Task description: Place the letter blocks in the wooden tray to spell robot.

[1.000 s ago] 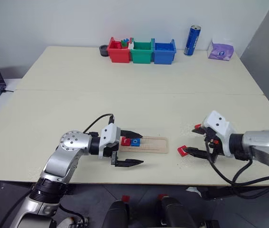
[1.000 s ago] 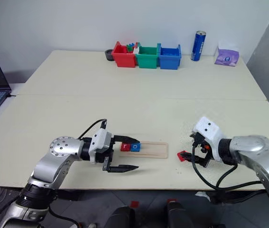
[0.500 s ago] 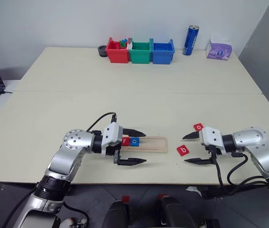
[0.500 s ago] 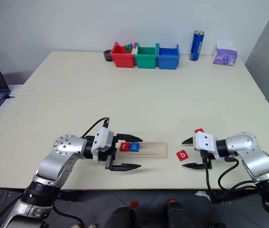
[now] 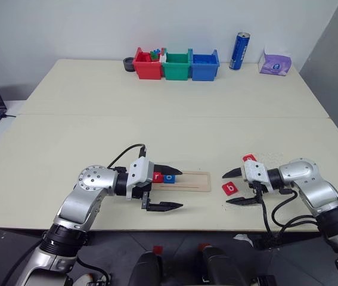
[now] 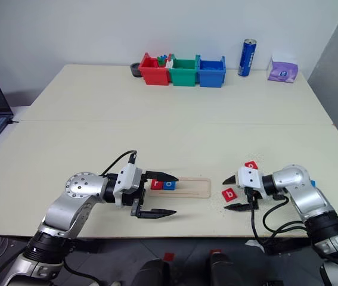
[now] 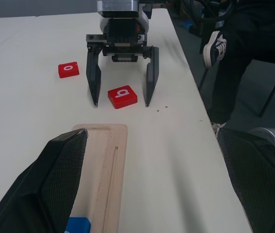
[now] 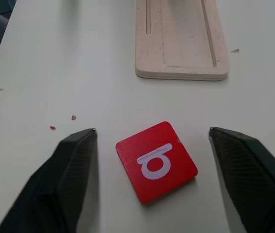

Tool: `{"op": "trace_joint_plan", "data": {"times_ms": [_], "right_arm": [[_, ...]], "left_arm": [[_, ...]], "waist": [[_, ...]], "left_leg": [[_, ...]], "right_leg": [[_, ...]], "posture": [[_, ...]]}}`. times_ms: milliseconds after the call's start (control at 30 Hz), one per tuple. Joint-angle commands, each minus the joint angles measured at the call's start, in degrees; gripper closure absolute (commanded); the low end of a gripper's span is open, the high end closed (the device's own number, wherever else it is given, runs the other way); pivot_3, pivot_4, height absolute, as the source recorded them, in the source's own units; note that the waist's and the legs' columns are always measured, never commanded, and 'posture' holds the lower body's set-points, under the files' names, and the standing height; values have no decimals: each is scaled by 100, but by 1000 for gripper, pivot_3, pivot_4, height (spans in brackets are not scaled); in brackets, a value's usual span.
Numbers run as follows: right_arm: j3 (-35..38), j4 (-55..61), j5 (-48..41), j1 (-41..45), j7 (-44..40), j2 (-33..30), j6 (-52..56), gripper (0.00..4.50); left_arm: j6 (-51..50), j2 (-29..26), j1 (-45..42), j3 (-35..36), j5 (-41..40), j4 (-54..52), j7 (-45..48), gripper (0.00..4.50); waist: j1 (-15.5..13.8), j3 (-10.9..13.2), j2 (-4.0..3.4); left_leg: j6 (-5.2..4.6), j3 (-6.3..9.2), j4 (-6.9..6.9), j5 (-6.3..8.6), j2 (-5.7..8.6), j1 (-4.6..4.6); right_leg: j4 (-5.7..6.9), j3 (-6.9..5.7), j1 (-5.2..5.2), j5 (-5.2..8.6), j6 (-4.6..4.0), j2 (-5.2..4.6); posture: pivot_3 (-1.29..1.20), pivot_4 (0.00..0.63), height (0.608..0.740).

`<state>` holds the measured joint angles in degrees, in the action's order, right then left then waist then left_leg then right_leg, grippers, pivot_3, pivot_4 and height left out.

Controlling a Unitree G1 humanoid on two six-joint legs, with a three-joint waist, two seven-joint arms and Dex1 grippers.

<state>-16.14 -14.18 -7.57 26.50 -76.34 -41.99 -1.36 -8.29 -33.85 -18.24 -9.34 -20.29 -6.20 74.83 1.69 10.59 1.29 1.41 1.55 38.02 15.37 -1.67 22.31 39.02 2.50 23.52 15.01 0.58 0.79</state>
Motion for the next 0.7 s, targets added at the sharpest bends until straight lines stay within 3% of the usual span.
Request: {"op": "trace_joint_plan", "data": {"times_ms": [33,100,200,500,700], "right_arm": [[96,-185,103,115,-37,-56,-104,1957],[142,-200,77,97,-65,-110,-113,2633],[214,-68,7,48,-98,-184,-42,3045],[377,1035,-420,210,250,146,1231,3045],[102,1315,-234,566,845,802,2033,3045]], "left_arm": [[21,-62,-19,57,-123,-167,25,0],[25,-74,-22,66,-123,-144,36,0],[31,-87,-34,81,-124,-103,47,0],[103,-218,-65,410,-145,213,-74,0],[47,-767,430,1088,-372,315,77,0]], "waist": [[0,0,0],[0,0,0],[0,0,0],[26,1,-2],[30,2,-3]], "left_leg": [[0,0,0,0,0,-2],[0,-2,0,0,1,-8],[0,-2,0,0,1,-20],[0,-1,-4,0,-5,-25],[0,0,-6,0,-5,-26]], "right_leg": [[0,0,-2,0,0,0],[0,1,-7,0,0,-1],[0,2,-15,0,0,-1],[3,3,-15,0,0,2],[2,1,-15,1,0,2]], "posture": [[0,150,740],[0,150,740],[0,150,740],[0,150,740],[0,150,740]]}}
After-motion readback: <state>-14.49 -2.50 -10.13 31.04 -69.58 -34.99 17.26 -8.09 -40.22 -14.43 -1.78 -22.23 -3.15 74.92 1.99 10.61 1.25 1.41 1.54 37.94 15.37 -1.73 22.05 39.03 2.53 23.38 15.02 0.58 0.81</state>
